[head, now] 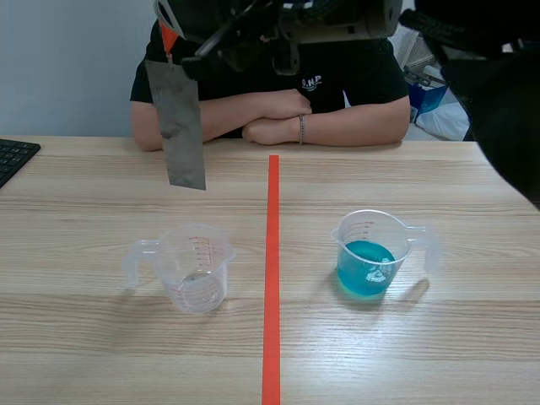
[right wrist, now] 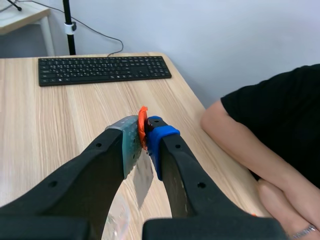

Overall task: Do the redox reaction experiment.
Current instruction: 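Put the plate into the left beaker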

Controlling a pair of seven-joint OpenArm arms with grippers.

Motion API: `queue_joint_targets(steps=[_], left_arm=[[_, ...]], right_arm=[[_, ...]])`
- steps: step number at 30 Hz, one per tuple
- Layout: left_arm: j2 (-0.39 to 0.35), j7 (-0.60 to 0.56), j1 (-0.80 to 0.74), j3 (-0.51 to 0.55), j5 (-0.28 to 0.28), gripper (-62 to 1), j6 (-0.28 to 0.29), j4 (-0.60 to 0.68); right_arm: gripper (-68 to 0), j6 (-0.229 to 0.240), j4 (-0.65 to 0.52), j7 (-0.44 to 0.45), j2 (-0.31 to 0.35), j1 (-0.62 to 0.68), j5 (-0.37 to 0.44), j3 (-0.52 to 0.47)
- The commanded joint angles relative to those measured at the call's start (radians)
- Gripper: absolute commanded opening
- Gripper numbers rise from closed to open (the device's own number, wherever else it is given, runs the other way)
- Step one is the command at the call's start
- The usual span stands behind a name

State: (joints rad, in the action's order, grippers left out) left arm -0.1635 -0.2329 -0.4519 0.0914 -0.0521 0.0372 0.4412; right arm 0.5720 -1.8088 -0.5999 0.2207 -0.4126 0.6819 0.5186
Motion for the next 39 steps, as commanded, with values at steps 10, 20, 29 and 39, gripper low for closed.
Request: queue_joint_targets(steps=[10,20,29,39], left_arm=[[0.0,-0.006,-0.01,-0.001,0.003,-58.2,0.002,0.013],[-0.001,-0.006,-0.01,-0.001,0.003,-58.2,0.002,0.013],[-0.001,-0.006,-0.01,-0.001,0.003,-58.2,0.002,0.013],[-0.001,-0.006,-0.01,-0.001,0.003,-58.2,0.002,0.013]], right_arm=[[-66.9,-0.008,0.019,0.019,-0.061,-0.019,-0.054,0.069],[-66.9,-0.008,0.071,0.019,-0.061,-0.019,-0.054,0.072],[-66.9,-0.008,0.123,0.019,-0.06,-0.017,-0.054,0.072],[-66.9,-0.007,0.181,0.014,-0.06,-0.014,-0.054,0.072]])
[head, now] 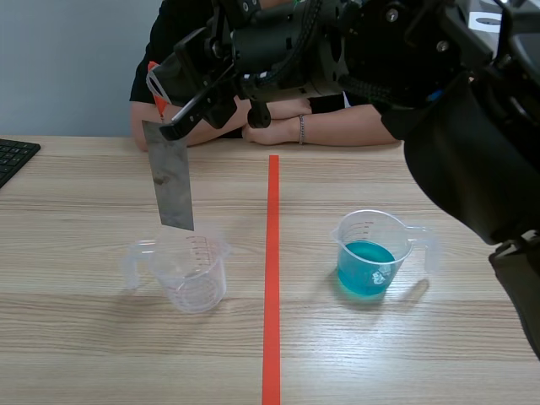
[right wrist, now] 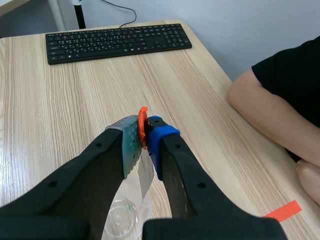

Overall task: Do the redox reaction experiment.
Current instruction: 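Put the plate into the left beaker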

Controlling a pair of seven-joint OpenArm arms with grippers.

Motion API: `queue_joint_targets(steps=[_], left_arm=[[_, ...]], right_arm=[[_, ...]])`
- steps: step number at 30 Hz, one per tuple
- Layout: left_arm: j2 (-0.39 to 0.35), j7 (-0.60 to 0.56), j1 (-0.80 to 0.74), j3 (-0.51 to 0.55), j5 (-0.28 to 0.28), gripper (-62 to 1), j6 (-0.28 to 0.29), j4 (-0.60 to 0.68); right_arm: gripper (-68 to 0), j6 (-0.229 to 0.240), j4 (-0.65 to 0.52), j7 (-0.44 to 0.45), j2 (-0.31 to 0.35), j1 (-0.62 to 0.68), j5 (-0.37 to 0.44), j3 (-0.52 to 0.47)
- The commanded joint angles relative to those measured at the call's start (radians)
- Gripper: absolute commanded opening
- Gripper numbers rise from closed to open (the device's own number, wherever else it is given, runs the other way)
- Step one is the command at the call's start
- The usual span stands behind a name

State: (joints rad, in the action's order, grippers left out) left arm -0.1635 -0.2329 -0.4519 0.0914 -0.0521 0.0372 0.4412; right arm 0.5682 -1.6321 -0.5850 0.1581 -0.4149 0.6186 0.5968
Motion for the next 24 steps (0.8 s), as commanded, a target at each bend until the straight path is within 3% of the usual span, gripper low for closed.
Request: queue_joint_targets(steps=[1,13,24], left_arm=[[-0.001,-0.006,-0.01,-0.001,0.003,-58.2,0.002,0.013],[-0.001,-0.006,-0.01,-0.001,0.003,-58.2,0.002,0.013],[0.0,-0.006,-0.01,-0.001,0.003,-58.2,0.002,0.013]], right_arm=[[-66.9,-0.003,0.012,-0.001,0.002,-0.012,0.009,-0.006],[-66.9,-0.003,0.014,0.011,0.002,-0.018,0.016,-0.007],[-66.9,-0.004,-0.172,-0.057,0.006,-0.014,0.027,-0.022]])
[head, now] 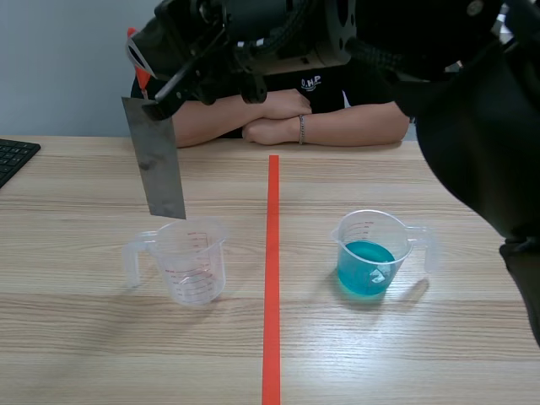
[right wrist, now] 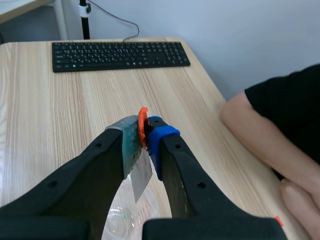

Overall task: Do the redox reaction experiment.
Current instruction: 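Put the plate into the left beaker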

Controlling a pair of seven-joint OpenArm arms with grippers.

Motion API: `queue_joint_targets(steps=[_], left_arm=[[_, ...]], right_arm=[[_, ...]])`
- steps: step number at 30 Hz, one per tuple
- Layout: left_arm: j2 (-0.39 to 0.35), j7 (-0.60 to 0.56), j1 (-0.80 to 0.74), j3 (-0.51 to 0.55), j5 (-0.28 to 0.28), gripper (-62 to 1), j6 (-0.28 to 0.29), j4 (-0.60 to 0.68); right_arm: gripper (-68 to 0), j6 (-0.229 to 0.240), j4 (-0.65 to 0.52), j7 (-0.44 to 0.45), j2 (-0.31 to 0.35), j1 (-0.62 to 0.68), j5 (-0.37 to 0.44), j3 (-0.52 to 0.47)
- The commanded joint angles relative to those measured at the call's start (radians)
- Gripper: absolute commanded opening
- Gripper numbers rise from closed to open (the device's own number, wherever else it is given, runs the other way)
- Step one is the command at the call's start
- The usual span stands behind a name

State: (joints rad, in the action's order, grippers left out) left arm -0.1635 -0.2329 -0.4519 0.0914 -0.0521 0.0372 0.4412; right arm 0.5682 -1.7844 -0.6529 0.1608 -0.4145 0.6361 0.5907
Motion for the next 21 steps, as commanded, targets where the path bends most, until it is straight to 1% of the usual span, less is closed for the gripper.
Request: queue_joint_targets(steps=[1,5,9,12,14,17,21], left_arm=[[-0.001,-0.006,-0.01,-0.001,0.003,-58.2,0.002,0.013],[-0.001,-0.006,-0.01,-0.001,0.003,-58.2,0.002,0.013],[-0.001,-0.006,-0.01,-0.001,0.003,-58.2,0.002,0.013],[-0.001,-0.006,-0.01,-0.001,0.003,-58.2,0.002,0.013],[-0.001,-0.006,-0.01,-0.001,0.003,-58.2,0.002,0.013],[-0.001,-0.006,-0.01,-0.001,0.003,-58.2,0.002,0.013],[-0.001,-0.006,-0.01,-0.001,0.003,-58.2,0.002,0.013]], right_arm=[[-66.9,-0.004,-0.037,0.002,0.003,-0.014,0.013,-0.02],[-66.9,-0.006,-0.101,-0.04,0.003,-0.014,0.05,-0.044],[-66.9,-0.016,-0.156,-0.055,0.004,-0.014,0.052,-0.071],[-66.9,-0.027,-0.187,-0.056,0.017,-0.014,0.056,-0.082],[-66.9,-0.03,-0.2,-0.056,0.023,-0.014,0.058,-0.084],[-66.9,-0.03,-0.206,-0.056,0.033,-0.014,0.08,-0.086],[-66.9,-0.03,-0.206,-0.063,0.034,-0.014,0.082,-0.086]])
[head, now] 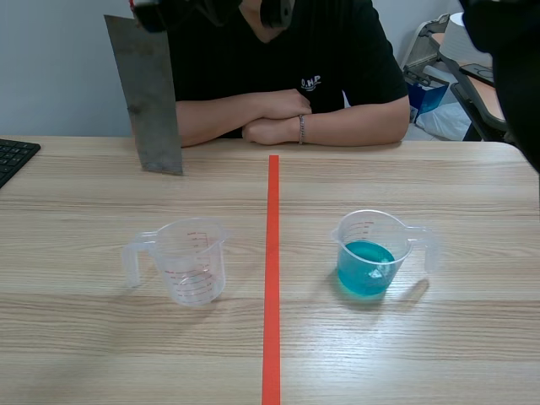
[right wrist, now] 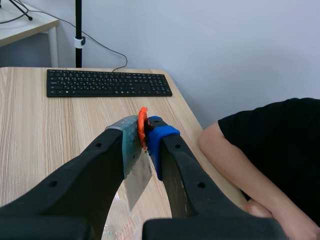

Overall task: Do the redox reaction experiment.
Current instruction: 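Put the plate into the left beaker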

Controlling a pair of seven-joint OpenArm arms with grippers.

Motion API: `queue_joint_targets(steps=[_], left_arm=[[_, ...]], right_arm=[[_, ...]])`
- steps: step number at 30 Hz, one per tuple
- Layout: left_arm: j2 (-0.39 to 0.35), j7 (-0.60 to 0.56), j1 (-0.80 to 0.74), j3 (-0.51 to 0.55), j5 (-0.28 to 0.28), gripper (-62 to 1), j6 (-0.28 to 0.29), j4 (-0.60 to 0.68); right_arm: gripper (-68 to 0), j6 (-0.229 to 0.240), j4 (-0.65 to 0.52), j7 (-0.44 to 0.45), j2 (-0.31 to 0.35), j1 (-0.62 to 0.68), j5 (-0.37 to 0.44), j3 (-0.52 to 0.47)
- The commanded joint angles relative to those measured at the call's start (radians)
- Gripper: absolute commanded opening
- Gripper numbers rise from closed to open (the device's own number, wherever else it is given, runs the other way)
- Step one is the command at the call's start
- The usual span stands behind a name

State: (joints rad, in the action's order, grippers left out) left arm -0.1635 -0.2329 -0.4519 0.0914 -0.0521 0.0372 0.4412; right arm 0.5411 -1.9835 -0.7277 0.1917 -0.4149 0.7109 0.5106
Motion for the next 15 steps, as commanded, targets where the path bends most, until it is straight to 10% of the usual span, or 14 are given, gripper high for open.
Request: queue_joint_targets(steps=[1,15], left_arm=[[-0.001,-0.006,-0.01,-0.001,0.003,-58.2,0.002,0.013],[-0.001,-0.006,-0.01,-0.001,0.003,-58.2,0.002,0.013]], right_arm=[[-66.9,-0.003,-0.006,0.012,0.003,-0.013,0.008,-0.006],[-66.9,-0.003,-0.006,0.012,0.003,-0.012,0.023,-0.006]])
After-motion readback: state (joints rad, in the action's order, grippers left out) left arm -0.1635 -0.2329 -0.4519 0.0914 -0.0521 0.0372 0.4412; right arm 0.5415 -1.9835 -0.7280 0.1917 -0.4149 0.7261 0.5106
